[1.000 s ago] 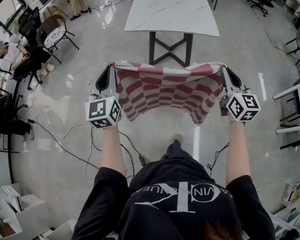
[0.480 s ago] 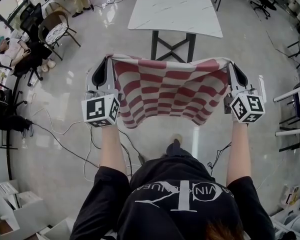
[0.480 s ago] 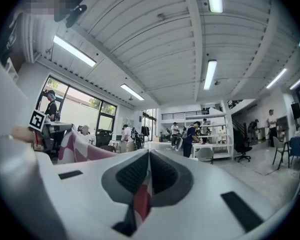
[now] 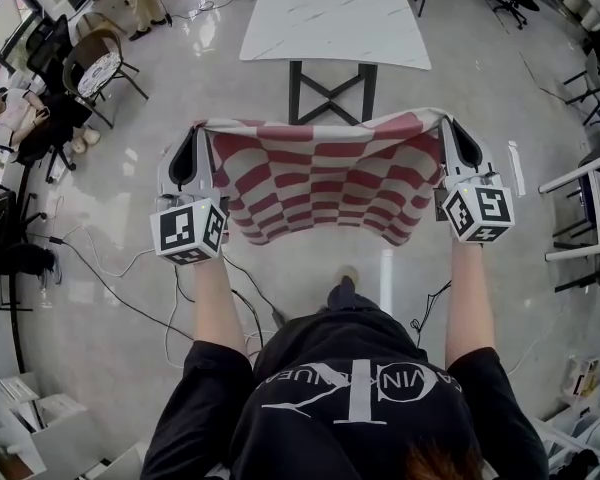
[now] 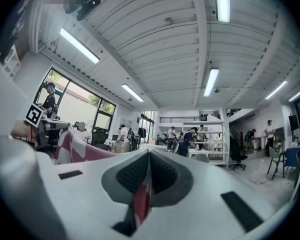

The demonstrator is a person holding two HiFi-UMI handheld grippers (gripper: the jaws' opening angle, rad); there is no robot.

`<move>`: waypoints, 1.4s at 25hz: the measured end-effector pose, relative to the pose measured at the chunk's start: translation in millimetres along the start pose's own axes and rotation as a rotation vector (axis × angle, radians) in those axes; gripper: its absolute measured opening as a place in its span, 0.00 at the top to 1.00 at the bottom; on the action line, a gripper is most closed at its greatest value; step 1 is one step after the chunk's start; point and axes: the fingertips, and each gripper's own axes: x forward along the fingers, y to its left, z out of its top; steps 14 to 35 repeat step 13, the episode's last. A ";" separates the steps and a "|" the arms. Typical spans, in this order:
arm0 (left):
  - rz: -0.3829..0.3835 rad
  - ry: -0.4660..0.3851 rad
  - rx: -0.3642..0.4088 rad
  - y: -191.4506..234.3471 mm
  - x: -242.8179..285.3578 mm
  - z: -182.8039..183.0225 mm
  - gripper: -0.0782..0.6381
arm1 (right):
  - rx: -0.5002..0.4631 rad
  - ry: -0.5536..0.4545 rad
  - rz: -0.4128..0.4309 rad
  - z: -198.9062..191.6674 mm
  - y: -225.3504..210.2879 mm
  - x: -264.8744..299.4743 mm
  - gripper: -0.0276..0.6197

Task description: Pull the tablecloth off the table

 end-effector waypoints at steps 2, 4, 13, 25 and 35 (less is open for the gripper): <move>0.002 0.006 -0.004 0.2 -1.0 -3.3 0.87 | -0.001 -0.004 -0.006 -0.4 0.5 -0.8 0.93; 0.003 0.011 -0.008 -1.7 -0.9 -5.5 0.87 | 0.003 -0.003 -0.008 -2.0 -0.9 -1.8 0.93; 0.006 0.025 -0.012 -6.1 1.2 -9.2 0.87 | 0.004 0.003 -0.006 -4.2 -7.3 -1.8 0.93; 0.006 0.025 -0.012 -6.1 1.2 -9.2 0.87 | 0.004 0.003 -0.006 -4.2 -7.3 -1.8 0.93; 0.006 0.025 -0.012 -6.1 1.2 -9.2 0.87 | 0.004 0.003 -0.006 -4.2 -7.3 -1.8 0.93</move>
